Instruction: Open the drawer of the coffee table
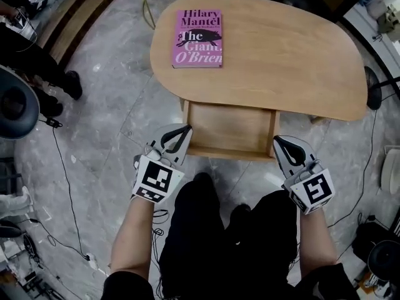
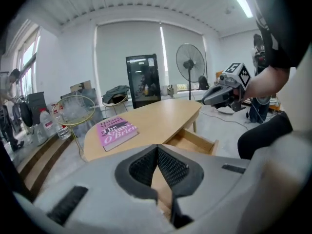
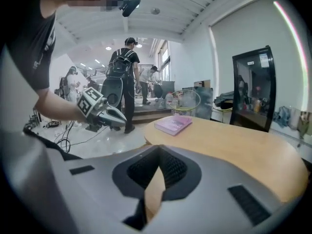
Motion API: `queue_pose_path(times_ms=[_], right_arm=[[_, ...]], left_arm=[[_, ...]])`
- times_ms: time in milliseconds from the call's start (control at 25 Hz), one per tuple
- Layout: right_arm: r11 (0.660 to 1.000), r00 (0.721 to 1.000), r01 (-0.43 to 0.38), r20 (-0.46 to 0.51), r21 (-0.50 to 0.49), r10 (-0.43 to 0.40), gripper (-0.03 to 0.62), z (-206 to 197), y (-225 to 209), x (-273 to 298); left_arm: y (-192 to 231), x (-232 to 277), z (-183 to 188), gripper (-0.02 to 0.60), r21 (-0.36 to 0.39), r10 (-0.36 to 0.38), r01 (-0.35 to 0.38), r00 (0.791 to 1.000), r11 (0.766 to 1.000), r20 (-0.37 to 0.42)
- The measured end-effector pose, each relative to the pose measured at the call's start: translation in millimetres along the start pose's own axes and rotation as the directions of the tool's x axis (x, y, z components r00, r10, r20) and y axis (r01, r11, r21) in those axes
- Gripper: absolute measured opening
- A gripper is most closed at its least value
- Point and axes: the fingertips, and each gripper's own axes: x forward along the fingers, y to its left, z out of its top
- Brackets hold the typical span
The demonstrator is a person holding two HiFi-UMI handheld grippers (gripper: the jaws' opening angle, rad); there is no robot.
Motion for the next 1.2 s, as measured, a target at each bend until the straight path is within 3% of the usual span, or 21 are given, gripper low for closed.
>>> queue_pose_path(times_ms=[160,280,400,560,760,960,1200], right_arm=[[0.991,0.993,-0.019,-0.116,-0.129,0.004,0.005,60,27,-23],[0.996,0.994,-0.055,-0.104,-0.076,0.046,0.005,115,48,-40],[0.998,0.996,-0.048,-0.074,-0.044,0.044,0.005,165,60,-56],[0.999,0.999,-0.048,-0.024,-0.011,0.047,0.005,230,70,-73],[0.998,0.998,-0.061,0.006,0.003,0.061,0.005,283,85,-91],[0.994,0.992,-0.097,0.086,0.040,0.094,0.005,308,92,-122],[0.993,0.984,-0.108,0.135,-0.040,0.113,0.005,325,97,-184]], left_arm=[[8,-48,60,0.009,-0.191,0.033,-0.018,0.997,0.981,0.076],[17,-88,113,0.009,-0.296,0.079,-0.036,0.987,0.955,0.136],[16,-123,158,0.009,-0.288,0.097,-0.047,0.982,0.956,0.161],[19,-154,203,0.009,-0.224,0.083,-0.048,0.985,0.973,0.150],[30,-183,254,0.009,-0.191,0.084,-0.052,0.983,0.980,0.162],[35,-207,290,0.009,-0.200,0.137,-0.102,0.975,0.974,0.173],[-11,-225,325,0.009,-0.168,0.105,-0.075,0.978,0.983,0.182]])
